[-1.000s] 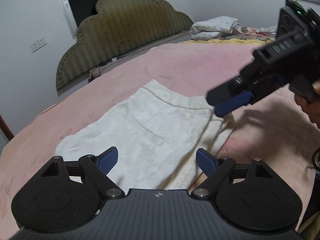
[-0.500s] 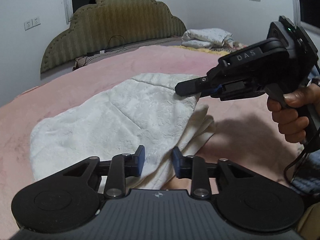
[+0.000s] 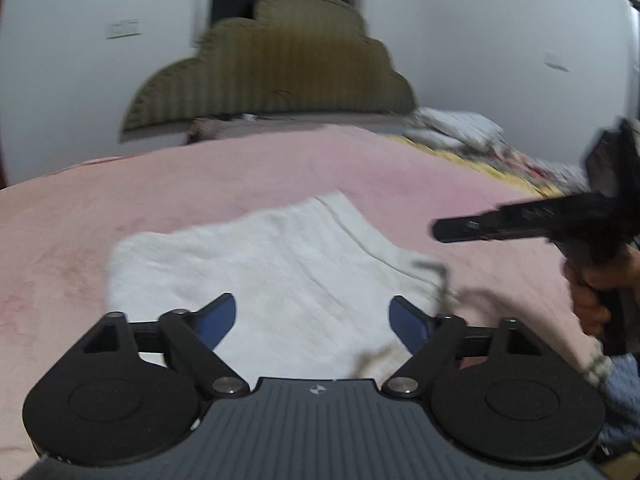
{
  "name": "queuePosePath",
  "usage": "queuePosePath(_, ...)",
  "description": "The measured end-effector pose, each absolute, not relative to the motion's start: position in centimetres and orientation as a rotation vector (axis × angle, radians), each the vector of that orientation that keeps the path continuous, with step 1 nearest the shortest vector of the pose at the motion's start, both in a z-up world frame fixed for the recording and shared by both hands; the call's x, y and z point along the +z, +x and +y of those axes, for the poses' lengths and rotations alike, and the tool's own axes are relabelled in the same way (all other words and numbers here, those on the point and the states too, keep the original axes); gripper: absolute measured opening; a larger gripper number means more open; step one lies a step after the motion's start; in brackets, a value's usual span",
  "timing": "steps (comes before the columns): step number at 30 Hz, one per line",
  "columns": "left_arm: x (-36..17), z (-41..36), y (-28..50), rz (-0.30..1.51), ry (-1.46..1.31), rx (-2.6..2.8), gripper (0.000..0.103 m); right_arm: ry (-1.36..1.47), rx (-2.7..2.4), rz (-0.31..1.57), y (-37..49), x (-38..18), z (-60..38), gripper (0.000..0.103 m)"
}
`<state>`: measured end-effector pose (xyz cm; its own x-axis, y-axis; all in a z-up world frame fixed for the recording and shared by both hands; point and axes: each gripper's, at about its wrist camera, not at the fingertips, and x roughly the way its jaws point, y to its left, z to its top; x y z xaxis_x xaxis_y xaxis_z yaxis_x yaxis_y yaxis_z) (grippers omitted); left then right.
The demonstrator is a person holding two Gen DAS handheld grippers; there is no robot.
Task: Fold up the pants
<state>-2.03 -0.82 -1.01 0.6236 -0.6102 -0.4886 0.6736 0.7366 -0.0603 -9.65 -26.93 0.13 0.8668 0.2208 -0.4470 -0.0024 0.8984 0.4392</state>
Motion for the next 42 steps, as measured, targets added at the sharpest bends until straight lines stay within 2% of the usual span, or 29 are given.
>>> queuePosePath(4,-1.5,-0.9,0.8,0.599,0.101,-0.551,0.091,0.340,0.227,0.539,-7.4,0.7,-23.9,0.019)
queuePosePath(9,-3.0,-0.5,2.2,0.693,0.082,-0.470,0.091,0.188,0.180,0.653,-5.3,-2.3,-21.4,0.018)
queuePosePath(14,-3.1,-1.0,1.7,0.668,0.151,-0.409,0.093,0.232,0.190,0.589,-6.5,-1.0,-21.6,0.019)
queuePosePath(18,-3.3,-1.4,1.4,0.666,0.178,-0.366,0.094,0.180,0.198,0.657,-5.8,-2.1,-21.7,0.019)
queuePosePath(32,-3.3,-1.3,1.4,0.669,0.194,-0.313,0.102,0.246,0.202,0.629,-6.2,-2.4,-22.3,0.019)
queuePosePath(42,-3.4,-1.2,1.5,0.661,0.189,-0.262,0.103,0.209,0.212,0.610,-6.5,-2.5,-21.9,0.019)
